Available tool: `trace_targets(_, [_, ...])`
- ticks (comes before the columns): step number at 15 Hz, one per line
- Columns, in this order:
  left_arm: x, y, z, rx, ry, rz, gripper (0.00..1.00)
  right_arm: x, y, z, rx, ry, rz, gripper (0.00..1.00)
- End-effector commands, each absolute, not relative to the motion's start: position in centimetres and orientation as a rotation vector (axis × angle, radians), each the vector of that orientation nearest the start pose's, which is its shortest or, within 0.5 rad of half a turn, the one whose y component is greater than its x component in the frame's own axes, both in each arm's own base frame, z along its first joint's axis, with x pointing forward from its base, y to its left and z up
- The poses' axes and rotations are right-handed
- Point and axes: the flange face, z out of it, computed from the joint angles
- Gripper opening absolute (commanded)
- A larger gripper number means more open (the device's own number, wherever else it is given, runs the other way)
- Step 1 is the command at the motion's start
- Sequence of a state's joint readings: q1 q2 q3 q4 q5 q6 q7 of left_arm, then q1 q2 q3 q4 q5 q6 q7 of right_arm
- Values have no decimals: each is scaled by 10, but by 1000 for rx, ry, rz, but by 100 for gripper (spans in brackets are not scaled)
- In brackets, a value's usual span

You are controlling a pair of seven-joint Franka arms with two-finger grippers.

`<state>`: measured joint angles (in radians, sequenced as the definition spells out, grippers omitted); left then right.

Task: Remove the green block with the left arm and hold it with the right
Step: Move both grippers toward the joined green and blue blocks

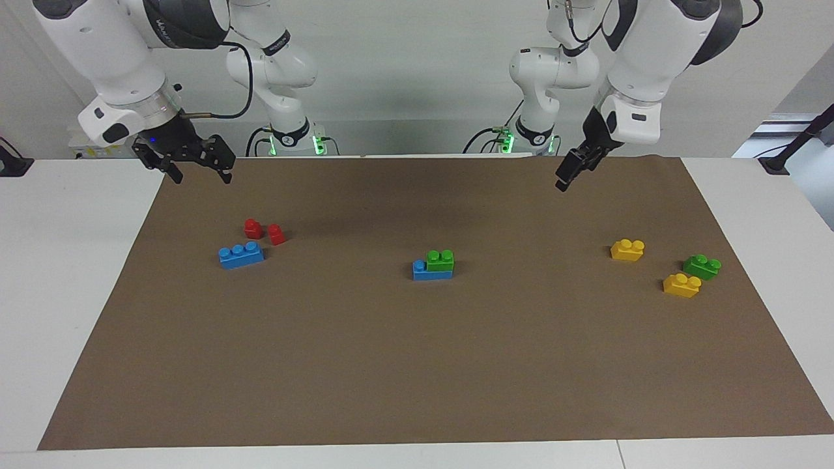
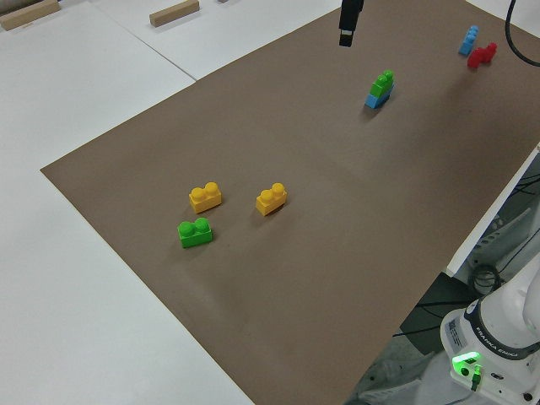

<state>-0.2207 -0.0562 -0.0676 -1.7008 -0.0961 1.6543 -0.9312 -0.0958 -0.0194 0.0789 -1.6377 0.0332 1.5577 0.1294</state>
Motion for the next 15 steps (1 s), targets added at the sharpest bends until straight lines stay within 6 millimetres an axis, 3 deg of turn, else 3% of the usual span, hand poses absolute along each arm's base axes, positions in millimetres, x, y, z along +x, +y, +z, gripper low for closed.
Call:
trace_targets(1, [492,-194,586,-2977,-1337,36,100,540,23,588,-3104,452,60,100])
trace_targets(4, [477,-223,568,-2869,-1604,22,100,542,50,572,-3071,584,39,100])
trace_targets(7, [475,-230,559,-2861,-1607,34,100,544,82,554,-2982,827,47,100])
trace_targets(9, [472,-237,552,-2841,-1633,43,100,549,102,541,-2939,899,36,100])
trace_targets(15, [464,-301,508,-2656,-1924,80,100,560,160,499,-2766,1149,50,100])
